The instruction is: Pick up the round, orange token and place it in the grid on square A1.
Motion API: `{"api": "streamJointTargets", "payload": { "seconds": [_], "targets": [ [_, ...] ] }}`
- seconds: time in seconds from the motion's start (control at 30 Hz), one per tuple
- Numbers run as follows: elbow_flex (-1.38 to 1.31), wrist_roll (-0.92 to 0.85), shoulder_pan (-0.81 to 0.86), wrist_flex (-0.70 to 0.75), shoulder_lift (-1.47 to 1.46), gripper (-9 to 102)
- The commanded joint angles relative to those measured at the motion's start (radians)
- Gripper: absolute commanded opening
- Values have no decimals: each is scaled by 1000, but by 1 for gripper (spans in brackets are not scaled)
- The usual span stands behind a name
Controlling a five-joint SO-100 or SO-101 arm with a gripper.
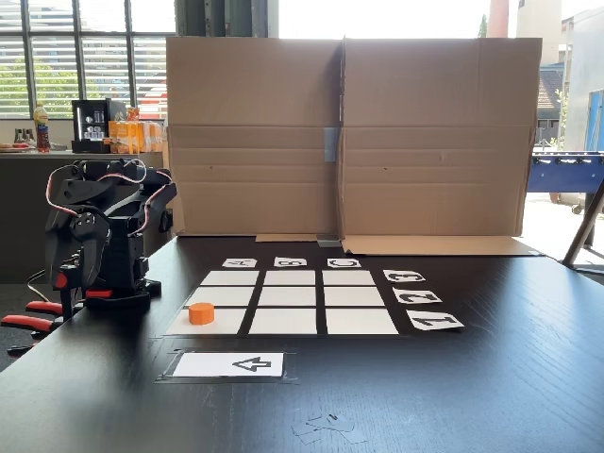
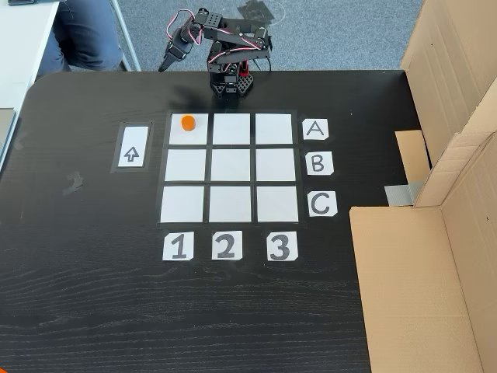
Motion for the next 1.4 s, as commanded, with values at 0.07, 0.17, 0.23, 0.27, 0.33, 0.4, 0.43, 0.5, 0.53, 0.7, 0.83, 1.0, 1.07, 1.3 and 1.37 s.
{"api": "streamJointTargets", "payload": {
  "seconds": [0.07, 0.17, 0.23, 0.27, 0.33, 0.4, 0.43, 0.5, 0.53, 0.7, 0.83, 1.0, 1.07, 1.3, 1.37],
  "targets": [
    [77, -5, 40, -46, 63, 23],
    [117, -2, 32, -46, 97, 21],
    [143, 0, 31, -46, 120, 20],
    [155, 0, 29, -46, 129, 19],
    [173, 0, 28, -46, 147, 18],
    [187, 0, 26, -44, 163, 15],
    [193, 0, 26, -43, 172, 14],
    [202, 0, 26, -35, 195, 13],
    [209, 0, 26, -34, 204, 13],
    [247, -3, 26, -34, 244, 11],
    [275, -5, 26, -34, 284, 10],
    [281, -5, 25, -17, 316, 10],
    [281, -5, 23, 2, 337, 10],
    [281, -5, 8, 64, 407, 10],
    [281, -5, 5, 81, 430, 10]
  ]
}}
